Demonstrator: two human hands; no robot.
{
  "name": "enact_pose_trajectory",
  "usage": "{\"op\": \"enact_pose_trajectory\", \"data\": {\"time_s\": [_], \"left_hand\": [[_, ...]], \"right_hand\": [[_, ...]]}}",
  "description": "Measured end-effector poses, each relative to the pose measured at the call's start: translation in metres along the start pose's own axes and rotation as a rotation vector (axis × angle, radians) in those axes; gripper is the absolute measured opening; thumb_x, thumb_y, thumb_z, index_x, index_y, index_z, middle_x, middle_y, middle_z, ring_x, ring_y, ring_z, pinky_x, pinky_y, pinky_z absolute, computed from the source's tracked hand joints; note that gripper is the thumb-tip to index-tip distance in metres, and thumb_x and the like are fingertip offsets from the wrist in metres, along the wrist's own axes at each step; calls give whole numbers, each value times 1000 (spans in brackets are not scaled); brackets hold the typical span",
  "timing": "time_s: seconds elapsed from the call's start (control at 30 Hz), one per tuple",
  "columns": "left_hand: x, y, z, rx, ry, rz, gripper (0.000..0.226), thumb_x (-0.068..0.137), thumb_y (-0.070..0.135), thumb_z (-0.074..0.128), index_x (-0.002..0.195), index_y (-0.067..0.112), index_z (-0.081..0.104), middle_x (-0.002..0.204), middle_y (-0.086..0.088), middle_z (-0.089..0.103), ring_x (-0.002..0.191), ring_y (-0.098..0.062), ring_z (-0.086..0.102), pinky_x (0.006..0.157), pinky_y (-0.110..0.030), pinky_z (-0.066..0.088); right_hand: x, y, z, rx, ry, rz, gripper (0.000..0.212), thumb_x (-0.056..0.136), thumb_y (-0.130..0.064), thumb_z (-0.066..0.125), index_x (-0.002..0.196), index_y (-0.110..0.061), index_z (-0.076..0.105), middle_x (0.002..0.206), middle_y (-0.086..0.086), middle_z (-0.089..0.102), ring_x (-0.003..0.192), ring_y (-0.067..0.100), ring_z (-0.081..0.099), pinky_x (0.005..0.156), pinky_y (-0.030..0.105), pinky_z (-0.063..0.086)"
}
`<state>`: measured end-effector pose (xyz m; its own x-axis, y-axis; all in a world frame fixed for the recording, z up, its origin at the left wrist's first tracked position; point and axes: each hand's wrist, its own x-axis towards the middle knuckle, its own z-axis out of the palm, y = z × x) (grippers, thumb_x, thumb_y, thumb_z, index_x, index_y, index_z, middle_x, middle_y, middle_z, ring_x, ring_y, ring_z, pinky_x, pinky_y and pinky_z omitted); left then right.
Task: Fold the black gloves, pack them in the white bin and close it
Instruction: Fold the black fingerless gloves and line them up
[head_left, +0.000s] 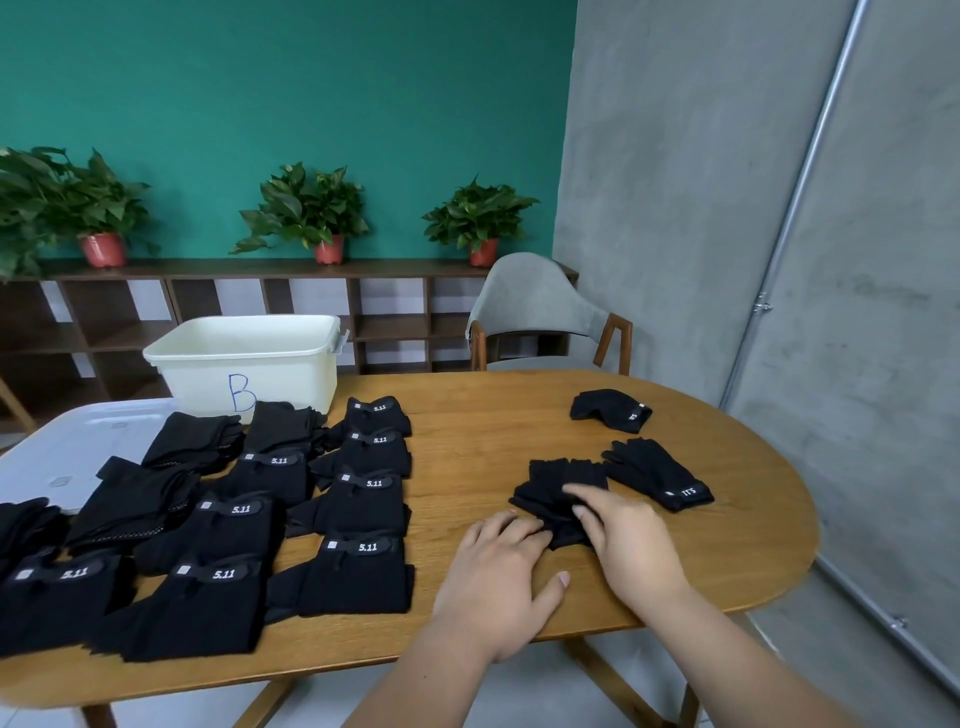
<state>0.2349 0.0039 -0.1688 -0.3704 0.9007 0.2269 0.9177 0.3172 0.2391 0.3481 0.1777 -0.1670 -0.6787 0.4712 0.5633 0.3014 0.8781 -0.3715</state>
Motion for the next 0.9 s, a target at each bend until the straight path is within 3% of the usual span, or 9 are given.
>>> {"op": "enact_pose_trajectory", "data": {"time_s": [0.1, 0.2, 0.3, 0.37, 0.47, 0.53, 0.67, 0.8, 0.9], "left_hand": [[1, 0, 2, 5, 7, 0, 68, 102, 68, 28, 159, 32, 44, 162, 18, 38, 155, -14, 19, 128, -40, 16], [1, 0, 2, -4, 4, 1, 67, 102, 67, 29, 158, 33, 44, 161, 18, 39, 154, -13, 20, 128, -40, 16], [1, -1, 2, -5, 5, -1, 67, 102, 66, 30, 158, 32, 45, 161, 17, 39, 153, -13, 22, 127, -40, 17], [2, -1, 2, -8, 7, -6, 67, 102, 67, 30, 158, 32, 45, 161, 17, 39, 153, -13, 22, 127, -40, 18], [2, -1, 3, -12, 12, -4, 67, 102, 66, 31, 157, 31, 47, 161, 18, 40, 152, -12, 23, 127, -40, 18], [1, -1, 3, -22, 14, -4, 65, 103, 66, 32, 156, 32, 48, 161, 18, 40, 152, -12, 24, 127, -39, 18], [4, -2, 4, -51, 32, -8, 63, 102, 64, 34, 154, 32, 51, 159, 20, 42, 149, -9, 25, 126, -37, 20], [7, -6, 4, -190, 71, -83, 51, 104, 55, 41, 149, 34, 54, 148, 22, 48, 140, -6, 33, 120, -33, 28], [11, -10, 4, -303, 180, -242, 45, 107, 45, 44, 150, 31, 49, 144, 17, 48, 133, -8, 36, 117, -34, 34]], "right_hand": [[-9, 7, 8, -84, -136, -51, 33, 104, -21, 63, 135, -29, 69, 135, -8, 69, 127, 9, 63, 103, 19, 44], [-4, 3, 2, -111, -196, -52, 33, 103, -36, 58, 134, -33, 68, 137, -15, 66, 126, 5, 60, 103, 21, 48], [10, -5, -8, -54, -151, 10, 36, 104, -44, 47, 126, -31, 73, 132, -17, 68, 118, 5, 64, 99, 28, 53], [23, -7, -9, 39, -107, 80, 39, 108, -37, 42, 135, -29, 69, 139, -14, 65, 129, 6, 59, 110, 29, 47], [38, -3, 1, -54, -484, 122, 51, 113, -41, 30, 162, -29, 37, 170, -11, 28, 158, 9, 20, 128, 30, 17], [47, 1, 8, -150, -717, 115, 56, 113, -45, 26, 166, -29, 22, 174, -10, 10, 161, 12, 5, 130, 33, 8], [62, -2, 8, -114, -573, 152, 50, 113, -41, 28, 161, -30, 38, 171, -9, 26, 158, 13, 20, 127, 31, 16], [41, -4, 26, -246, -579, 120, 56, 112, -48, 16, 167, -35, 16, 175, -13, 5, 161, 11, -2, 131, 37, 4], [32, -10, 29, -229, -559, 151, 57, 112, -50, 14, 167, -36, 13, 174, -14, 2, 161, 10, -6, 131, 38, 1]]}}
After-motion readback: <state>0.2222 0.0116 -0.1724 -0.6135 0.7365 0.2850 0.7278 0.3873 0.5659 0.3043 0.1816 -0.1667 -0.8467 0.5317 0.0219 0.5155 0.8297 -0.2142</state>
